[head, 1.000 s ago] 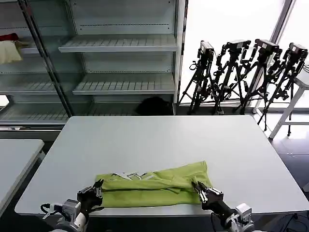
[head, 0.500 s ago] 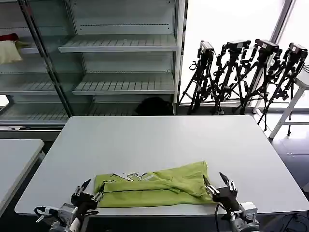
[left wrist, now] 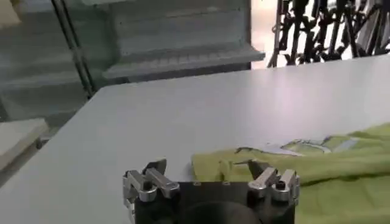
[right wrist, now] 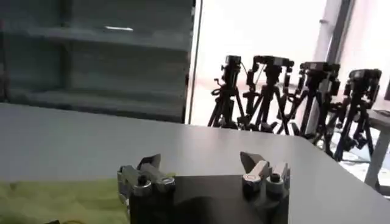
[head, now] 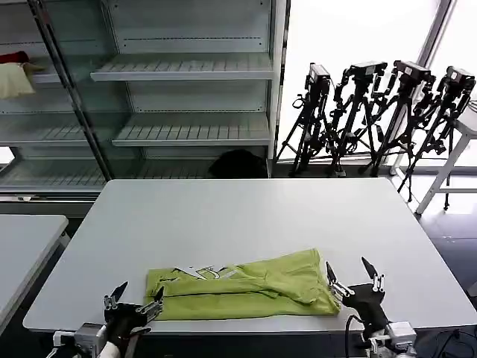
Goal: Fold and organize the clothes.
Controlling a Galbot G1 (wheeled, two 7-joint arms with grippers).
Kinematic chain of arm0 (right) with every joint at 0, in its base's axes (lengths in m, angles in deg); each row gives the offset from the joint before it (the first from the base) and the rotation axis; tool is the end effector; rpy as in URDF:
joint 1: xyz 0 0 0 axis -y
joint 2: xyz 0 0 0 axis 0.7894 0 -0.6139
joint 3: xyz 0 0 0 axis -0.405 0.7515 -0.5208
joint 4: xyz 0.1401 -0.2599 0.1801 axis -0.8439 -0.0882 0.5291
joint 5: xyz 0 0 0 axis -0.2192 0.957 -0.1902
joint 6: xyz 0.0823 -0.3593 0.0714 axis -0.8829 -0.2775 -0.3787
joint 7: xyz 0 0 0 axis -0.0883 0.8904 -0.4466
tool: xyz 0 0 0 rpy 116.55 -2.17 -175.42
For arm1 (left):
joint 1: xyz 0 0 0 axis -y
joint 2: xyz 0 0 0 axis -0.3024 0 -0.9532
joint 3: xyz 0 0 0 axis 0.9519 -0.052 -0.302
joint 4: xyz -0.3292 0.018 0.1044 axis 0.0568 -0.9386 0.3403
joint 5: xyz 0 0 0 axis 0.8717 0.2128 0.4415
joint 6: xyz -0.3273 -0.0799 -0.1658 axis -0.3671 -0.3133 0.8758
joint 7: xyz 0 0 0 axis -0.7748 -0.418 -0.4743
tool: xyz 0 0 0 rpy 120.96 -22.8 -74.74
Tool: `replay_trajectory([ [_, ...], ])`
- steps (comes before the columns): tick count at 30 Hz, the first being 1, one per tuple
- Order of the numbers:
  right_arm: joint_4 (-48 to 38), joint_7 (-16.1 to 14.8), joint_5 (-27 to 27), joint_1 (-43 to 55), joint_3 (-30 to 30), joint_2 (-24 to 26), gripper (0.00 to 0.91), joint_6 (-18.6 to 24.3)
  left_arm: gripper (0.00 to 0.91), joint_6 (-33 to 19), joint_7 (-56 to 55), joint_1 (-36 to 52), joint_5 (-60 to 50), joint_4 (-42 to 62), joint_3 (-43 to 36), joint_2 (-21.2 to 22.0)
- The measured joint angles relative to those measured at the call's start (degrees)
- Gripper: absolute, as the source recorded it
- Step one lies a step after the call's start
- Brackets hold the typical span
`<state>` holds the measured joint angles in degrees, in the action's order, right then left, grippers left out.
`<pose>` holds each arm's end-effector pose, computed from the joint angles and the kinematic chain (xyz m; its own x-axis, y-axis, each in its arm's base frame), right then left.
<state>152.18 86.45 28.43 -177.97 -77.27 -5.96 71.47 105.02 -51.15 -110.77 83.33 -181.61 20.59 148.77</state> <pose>0.1799 -0.0611 -0.2593 -0.9893 -0.0635 0.1315 -0.0794 0.9896 -0.1197 0.1652 0.0407 -0.2200 -0.9001 0.0146 0.4353 0.0367 0.9984 0.0423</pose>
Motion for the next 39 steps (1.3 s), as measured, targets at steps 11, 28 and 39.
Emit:
replay_trajectory([
  [11, -2.9, -3.9, 2.0, -2.5, -3.6, -0.3, 0.907, 7.3, 0.907, -4.7, 0.9, 2.7, -0.4, 4.0, -2.1, 8.6],
  [28, -4.5, -7.7, 1.4, -3.0, -6.7, 0.9, 0.907, 10.9, 0.242, -11.4, 2.5, 4.1, -3.2, 11.7, -3.3, 13.7],
  [39, -4.9, -8.7, -0.7, -1.7, -7.7, 1.9, 0.907, 11.3, 0.0, -15.9, 4.0, 3.5, -4.2, 13.3, -5.0, 15.2],
])
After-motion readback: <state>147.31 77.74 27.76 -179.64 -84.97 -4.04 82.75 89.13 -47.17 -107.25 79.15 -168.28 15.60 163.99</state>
